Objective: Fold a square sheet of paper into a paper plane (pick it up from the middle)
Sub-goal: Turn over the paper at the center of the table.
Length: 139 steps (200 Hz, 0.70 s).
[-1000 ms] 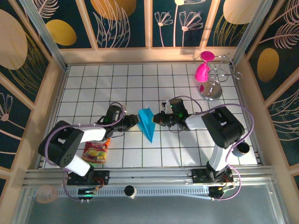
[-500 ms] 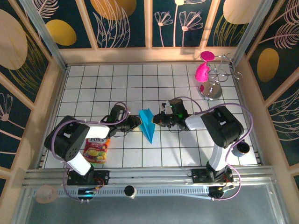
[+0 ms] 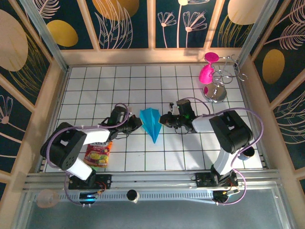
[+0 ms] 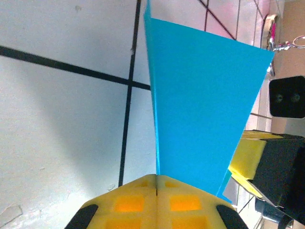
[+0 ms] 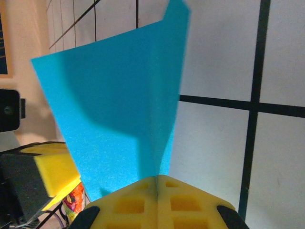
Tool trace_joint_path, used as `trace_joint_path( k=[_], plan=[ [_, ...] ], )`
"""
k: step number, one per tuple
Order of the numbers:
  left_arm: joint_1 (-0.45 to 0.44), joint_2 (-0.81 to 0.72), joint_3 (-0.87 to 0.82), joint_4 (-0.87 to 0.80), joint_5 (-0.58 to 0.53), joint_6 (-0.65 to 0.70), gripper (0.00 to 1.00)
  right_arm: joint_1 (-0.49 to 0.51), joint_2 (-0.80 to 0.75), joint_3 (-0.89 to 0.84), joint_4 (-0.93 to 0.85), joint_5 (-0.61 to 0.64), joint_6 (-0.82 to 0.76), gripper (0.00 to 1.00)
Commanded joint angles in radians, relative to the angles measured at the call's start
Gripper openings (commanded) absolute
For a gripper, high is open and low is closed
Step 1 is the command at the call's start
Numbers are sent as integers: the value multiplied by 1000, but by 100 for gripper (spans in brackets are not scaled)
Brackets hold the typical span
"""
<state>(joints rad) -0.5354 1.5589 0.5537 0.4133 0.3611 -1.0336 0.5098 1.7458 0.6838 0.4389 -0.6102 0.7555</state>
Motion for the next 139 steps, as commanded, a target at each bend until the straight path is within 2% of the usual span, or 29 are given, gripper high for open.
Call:
trace_joint_path(
  k=[1, 39, 87, 101, 118, 139],
  plan=[
    [-3, -41, 0, -39, -64, 14, 0, -8, -36, -18, -39, 40, -26, 0],
    [-4, -34, -32, -21, -102, -20, 0, -8, -16, -11, -89, 101, -22, 0],
    [-4, 24, -8, -10, -25, 3, 0, 2, -13, 32, -157, 113, -50, 5],
    [-4, 34, 2, -11, -3, 17, 0, 7, -46, 46, -201, 148, -68, 12],
    [-4, 42, 19, -30, 12, 39, 0, 22, -97, 65, -278, 223, -103, 26],
    [-4, 47, 32, -54, 14, 59, 0, 67, -152, 85, -353, 306, -135, 33]
  ],
)
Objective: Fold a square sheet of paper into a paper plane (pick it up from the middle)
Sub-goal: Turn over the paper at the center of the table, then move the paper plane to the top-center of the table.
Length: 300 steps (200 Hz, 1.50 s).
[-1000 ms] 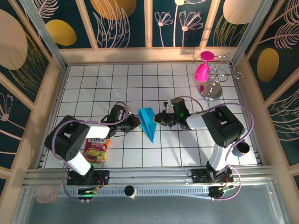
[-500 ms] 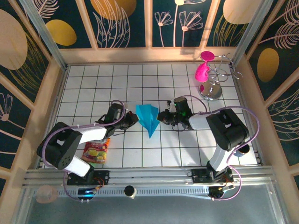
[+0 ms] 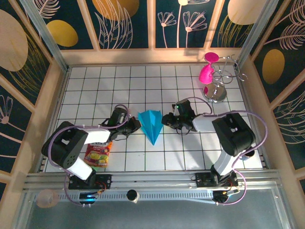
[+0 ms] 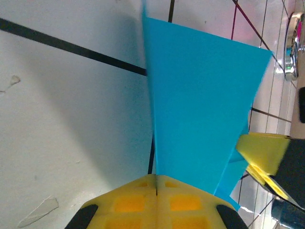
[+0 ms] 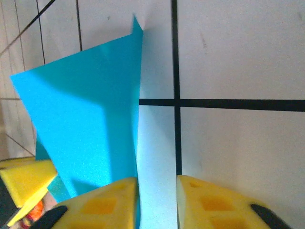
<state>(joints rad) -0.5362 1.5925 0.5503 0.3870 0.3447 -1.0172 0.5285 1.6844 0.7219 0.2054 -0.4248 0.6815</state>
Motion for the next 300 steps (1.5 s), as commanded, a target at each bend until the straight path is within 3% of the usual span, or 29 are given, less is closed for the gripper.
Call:
trace_joint_path(
  k=[1, 49, 98, 119, 165, 247, 283, 300],
  plan=[
    [-3, 14, 36, -29, 29, 43, 0, 51, -91, 47, -124, 124, -62, 33],
    [-4, 11, 40, -40, 24, 47, 0, 214, -120, 92, -225, 269, -50, 35],
    [-3, 13, 40, -35, 33, 48, 0, 286, -23, 164, -253, 274, -74, 38],
    [-3, 12, 39, -28, 39, 45, 0, 303, 17, 191, -242, 211, -91, 40],
    [-2, 7, 38, -23, 46, 41, 0, 330, 73, 241, -305, 268, -91, 43],
    [-3, 15, 39, -21, 49, 44, 0, 342, 38, 212, -255, 239, -105, 59],
    [-2, 15, 37, -20, 49, 45, 0, 341, 40, 207, -255, 241, -109, 60],
    [-3, 14, 36, -20, 49, 45, 0, 341, 45, 212, -271, 271, -105, 56]
  ],
)
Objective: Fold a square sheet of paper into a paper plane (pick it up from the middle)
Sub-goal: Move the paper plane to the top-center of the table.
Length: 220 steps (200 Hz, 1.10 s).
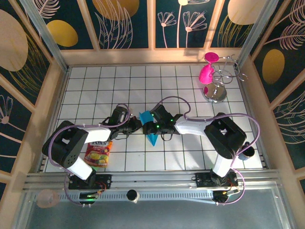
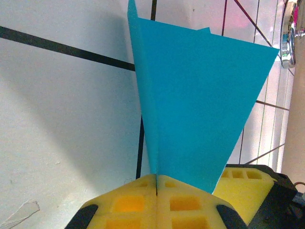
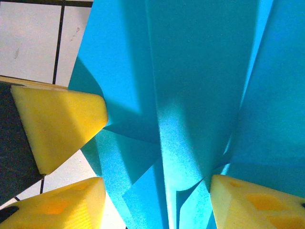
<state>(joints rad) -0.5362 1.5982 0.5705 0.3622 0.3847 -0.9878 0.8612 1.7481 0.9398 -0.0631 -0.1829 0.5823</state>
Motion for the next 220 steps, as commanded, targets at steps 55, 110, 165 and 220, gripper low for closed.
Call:
trace_joint_path(
  k=[55, 110, 165, 220],
  plan=[
    [-4, 0, 14, -3, 6, 19, 4, 10, -25, 8, -62, 145, 4, 38],
    [-3, -69, 37, -108, -79, 59, 32, 14, -5, 32, -112, 193, 19, 21],
    [0, -153, 43, -264, -273, 93, 59, 9, 25, 74, -190, 306, 40, 14],
    [1, -237, 31, -356, -429, 114, 87, -85, 55, 146, -167, 346, -9, 6]
  ],
)
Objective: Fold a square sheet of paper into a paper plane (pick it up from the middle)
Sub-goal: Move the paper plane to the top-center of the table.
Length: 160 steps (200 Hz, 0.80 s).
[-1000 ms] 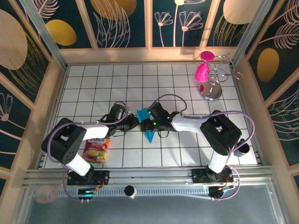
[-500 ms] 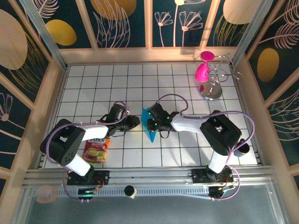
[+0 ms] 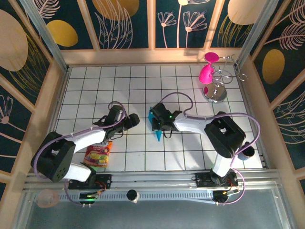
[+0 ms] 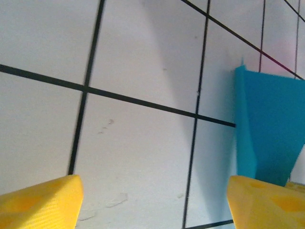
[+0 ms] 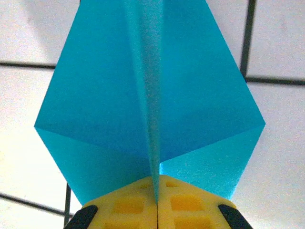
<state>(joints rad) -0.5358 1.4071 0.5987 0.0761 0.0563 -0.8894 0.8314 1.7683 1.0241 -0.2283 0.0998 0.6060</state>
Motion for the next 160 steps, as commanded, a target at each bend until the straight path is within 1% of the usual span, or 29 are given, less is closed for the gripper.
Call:
trace_joint_path(
  k=[1, 17, 20, 23, 55, 94, 122, 138, 154, 160],
  plan=[
    [2, -46, 3, -71, -102, 15, 87, -58, 36, 66, -1, 63, -36, 5],
    [5, -62, -5, -75, -117, 19, 93, -101, 78, 127, 10, 64, -87, 5],
    [4, -64, -6, -76, -120, 19, 97, -109, 88, 140, 9, 62, -95, 5],
    [4, -66, -9, -76, -120, 21, 99, -116, 98, 152, 10, 59, -104, 5],
    [7, -86, -27, -77, -131, 23, 99, -171, 187, 250, 24, 20, -193, 6],
    [10, -76, -18, -76, -124, 30, 99, -201, 284, 356, -7, 45, -249, 9],
    [10, -61, -11, -76, -115, 30, 99, -201, 301, 375, -18, 74, -257, 18],
    [10, -53, -11, -73, -109, 28, 99, -196, 304, 368, -14, 78, -253, 25],
    [10, -47, -11, -67, -104, 28, 99, -186, 310, 361, -19, 105, -245, 27],
    [10, -44, -11, -64, -102, 27, 99, -180, 313, 361, -21, 123, -233, 30]
  ],
)
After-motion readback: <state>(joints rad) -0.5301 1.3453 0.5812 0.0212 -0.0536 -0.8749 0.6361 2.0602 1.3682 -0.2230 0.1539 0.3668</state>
